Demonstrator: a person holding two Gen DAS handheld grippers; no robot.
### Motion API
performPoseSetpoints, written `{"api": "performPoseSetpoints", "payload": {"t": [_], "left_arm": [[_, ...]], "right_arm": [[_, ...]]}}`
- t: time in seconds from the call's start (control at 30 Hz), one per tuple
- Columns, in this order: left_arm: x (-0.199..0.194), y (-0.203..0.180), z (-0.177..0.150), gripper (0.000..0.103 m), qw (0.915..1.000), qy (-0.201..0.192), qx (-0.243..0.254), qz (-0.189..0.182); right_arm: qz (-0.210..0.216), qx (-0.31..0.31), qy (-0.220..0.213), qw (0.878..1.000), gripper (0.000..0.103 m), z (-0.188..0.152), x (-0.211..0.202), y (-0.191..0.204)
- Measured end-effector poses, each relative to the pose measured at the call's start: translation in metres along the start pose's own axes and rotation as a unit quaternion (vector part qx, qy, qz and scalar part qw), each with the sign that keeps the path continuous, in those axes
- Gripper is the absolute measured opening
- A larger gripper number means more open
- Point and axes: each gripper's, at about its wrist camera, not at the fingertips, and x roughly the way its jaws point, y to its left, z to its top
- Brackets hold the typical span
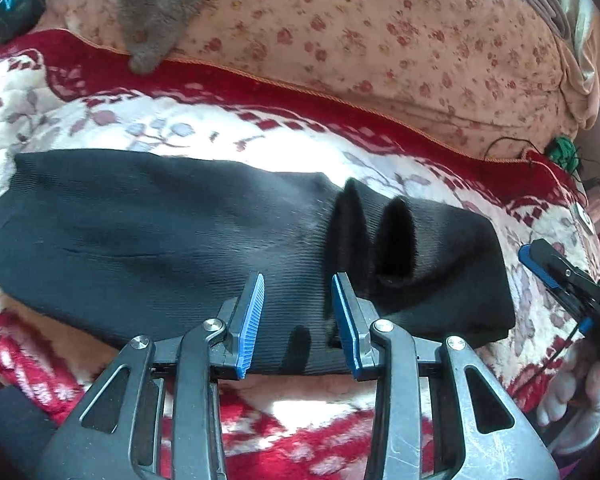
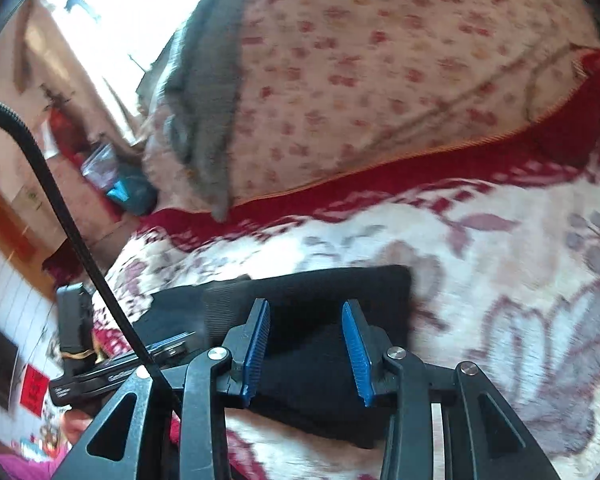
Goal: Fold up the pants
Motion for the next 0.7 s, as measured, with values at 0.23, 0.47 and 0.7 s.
{"api": "performPoseSetpoints", "payload": {"t": [0.23, 0.47, 0.7], "left_arm": [[-0.018, 0.020, 0.000, 0.034, 0.9994, -0.019, -0.010, 0.027], [-0.027, 0.045, -0.003, 0.034, 0.9983, -0.021, -0.044, 0.031], [-0.023, 0.046, -0.007, 0.034, 0.9983, -0.011, -0.054, 0.018]], "right_arm": [[0.015, -0.045, 0.029, 0.998, 0.046, -0.004, 0.033, 0.040], [0.023, -0.062, 0.049, 0.997, 0.046, -0.009, 0.048, 0.057], [0.016, -0.072, 0.073, 0.995, 0.046, -0.013, 0.067, 0.061]]}}
